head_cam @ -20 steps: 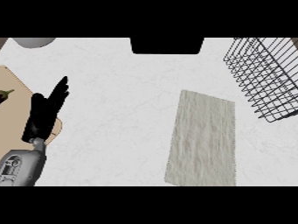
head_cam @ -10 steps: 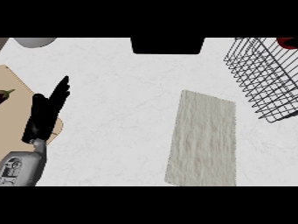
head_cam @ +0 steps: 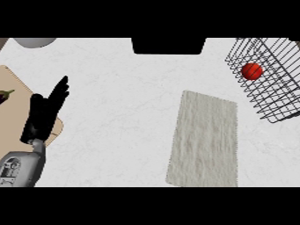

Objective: Pick the tomato from the placemat and place it in the basket

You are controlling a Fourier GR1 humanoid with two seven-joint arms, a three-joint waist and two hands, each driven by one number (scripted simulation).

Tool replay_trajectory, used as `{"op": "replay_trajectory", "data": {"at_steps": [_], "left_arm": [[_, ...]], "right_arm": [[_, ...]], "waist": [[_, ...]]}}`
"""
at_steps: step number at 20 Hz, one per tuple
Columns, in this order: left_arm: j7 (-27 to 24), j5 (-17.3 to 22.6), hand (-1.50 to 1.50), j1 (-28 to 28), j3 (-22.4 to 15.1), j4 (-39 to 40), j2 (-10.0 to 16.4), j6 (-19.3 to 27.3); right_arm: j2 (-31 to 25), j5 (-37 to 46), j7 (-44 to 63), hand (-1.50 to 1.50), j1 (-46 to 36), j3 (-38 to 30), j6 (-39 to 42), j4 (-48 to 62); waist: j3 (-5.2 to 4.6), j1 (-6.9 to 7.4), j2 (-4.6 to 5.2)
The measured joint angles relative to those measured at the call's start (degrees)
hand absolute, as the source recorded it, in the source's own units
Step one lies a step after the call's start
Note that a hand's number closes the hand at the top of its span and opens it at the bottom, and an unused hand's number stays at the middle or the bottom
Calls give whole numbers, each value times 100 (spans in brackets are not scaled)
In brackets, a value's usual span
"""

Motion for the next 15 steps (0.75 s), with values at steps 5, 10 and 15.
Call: {"op": "replay_trajectory", "data": {"at_steps": [5, 10, 15], "left_arm": [[61, 22, 0, -66, 75, 8, 15, -34], [-44, -30, 0, 10, 87, 70, -24, -24], [-90, -16, 0, -2, 142, 91, -28, -56]], "right_arm": [[-260, -227, 54, -150, 8, -446, -520, 43], [-756, -595, 107, -150, 249, -960, -554, 158], [-1548, -1024, -301, -150, 718, -1488, -59, 591]], "waist": [[-2, -16, -4], [-2, -57, -11], [2, -64, -4]]}}
